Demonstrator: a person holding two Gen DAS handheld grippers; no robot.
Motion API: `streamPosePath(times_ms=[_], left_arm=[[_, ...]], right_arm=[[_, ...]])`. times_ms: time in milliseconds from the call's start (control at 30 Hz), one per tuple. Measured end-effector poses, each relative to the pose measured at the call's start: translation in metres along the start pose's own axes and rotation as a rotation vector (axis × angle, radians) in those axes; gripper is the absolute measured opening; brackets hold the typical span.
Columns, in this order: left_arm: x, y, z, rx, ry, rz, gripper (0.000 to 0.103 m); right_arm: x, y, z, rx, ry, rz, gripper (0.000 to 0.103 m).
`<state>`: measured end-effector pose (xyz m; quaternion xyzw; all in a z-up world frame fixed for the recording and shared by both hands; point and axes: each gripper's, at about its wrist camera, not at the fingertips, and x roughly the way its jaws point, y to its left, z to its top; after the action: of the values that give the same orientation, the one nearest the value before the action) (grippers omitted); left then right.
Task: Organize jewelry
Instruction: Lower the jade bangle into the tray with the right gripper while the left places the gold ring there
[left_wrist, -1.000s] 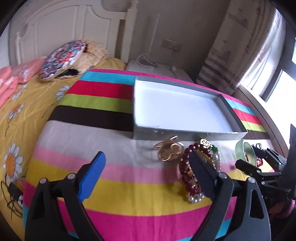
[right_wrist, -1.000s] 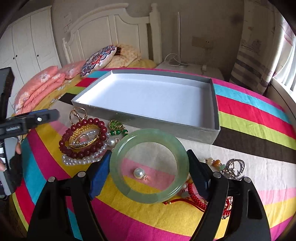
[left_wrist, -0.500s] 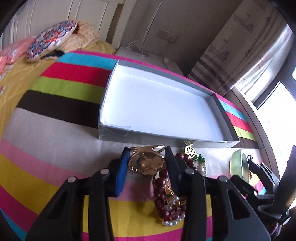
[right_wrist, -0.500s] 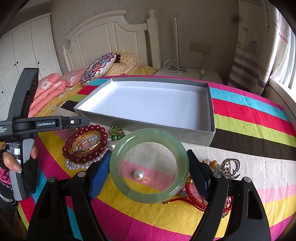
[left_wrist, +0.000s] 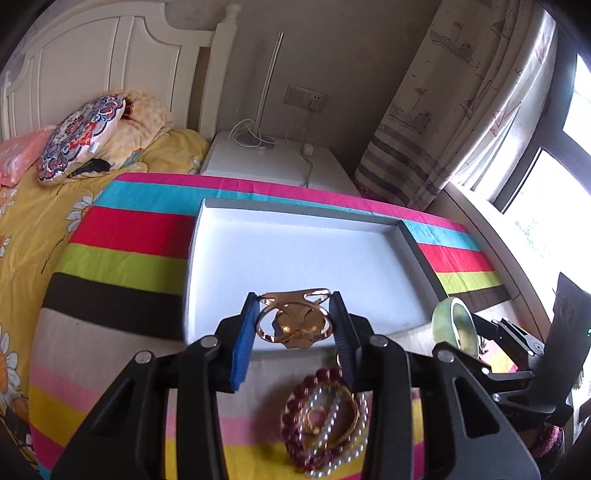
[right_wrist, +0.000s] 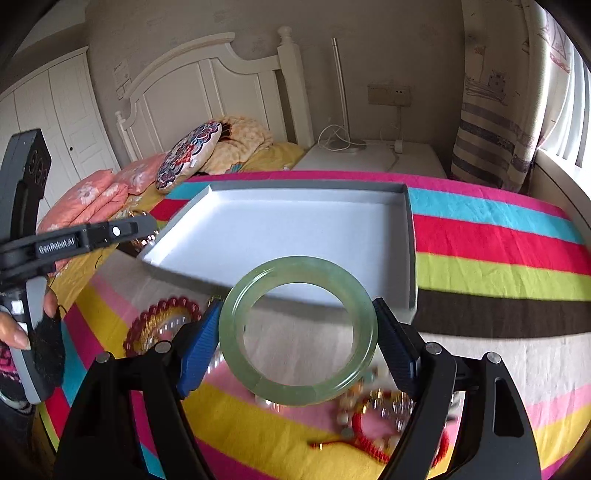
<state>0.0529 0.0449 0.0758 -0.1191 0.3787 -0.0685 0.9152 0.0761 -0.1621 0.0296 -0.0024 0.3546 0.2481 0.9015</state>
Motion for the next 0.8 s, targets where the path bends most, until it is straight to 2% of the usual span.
streamPosePath(times_ms=[200, 367, 567, 667, 700, 733, 767, 800], left_arm=[[0.033, 0.007, 0.018, -0.029, 0.057, 0.030, 0.038], [0.047, 0.018, 0.022, -0.048, 0.074, 0.069, 0.038], [0.065, 0.025, 0.016, -0.064, 0.113, 0.077, 0.038], [0.075, 0.027, 0.012, -0.079, 0.142, 0.071, 0.039], [0.077, 0.028, 0.010, -0.085, 0.144, 0.079, 0.041], [0.077, 0.029, 0.009, -0.090, 0.143, 0.087, 0.052], [0.077, 0.029, 0.009, -0.094, 0.139, 0.077, 0.056], [0.075, 0.029, 0.008, -0.095, 0.134, 0.074, 0.068]], right_arm=[[0.039, -0.006, 0.040, 0.020, 0.059, -0.047, 0.078], [0.067, -0.009, 0.063, -0.016, 0.122, -0.088, 0.078], [0.098, -0.012, 0.074, -0.099, 0.238, -0.111, 0.078], [0.111, -0.019, 0.072, -0.089, 0.318, -0.088, 0.078], [0.114, -0.021, 0.069, -0.095, 0.337, -0.087, 0.079], [0.115, -0.021, 0.067, -0.114, 0.348, -0.090, 0.081], [0.116, -0.021, 0.065, -0.133, 0.358, -0.093, 0.090], [0.117, -0.020, 0.063, -0.168, 0.369, -0.067, 0.094]])
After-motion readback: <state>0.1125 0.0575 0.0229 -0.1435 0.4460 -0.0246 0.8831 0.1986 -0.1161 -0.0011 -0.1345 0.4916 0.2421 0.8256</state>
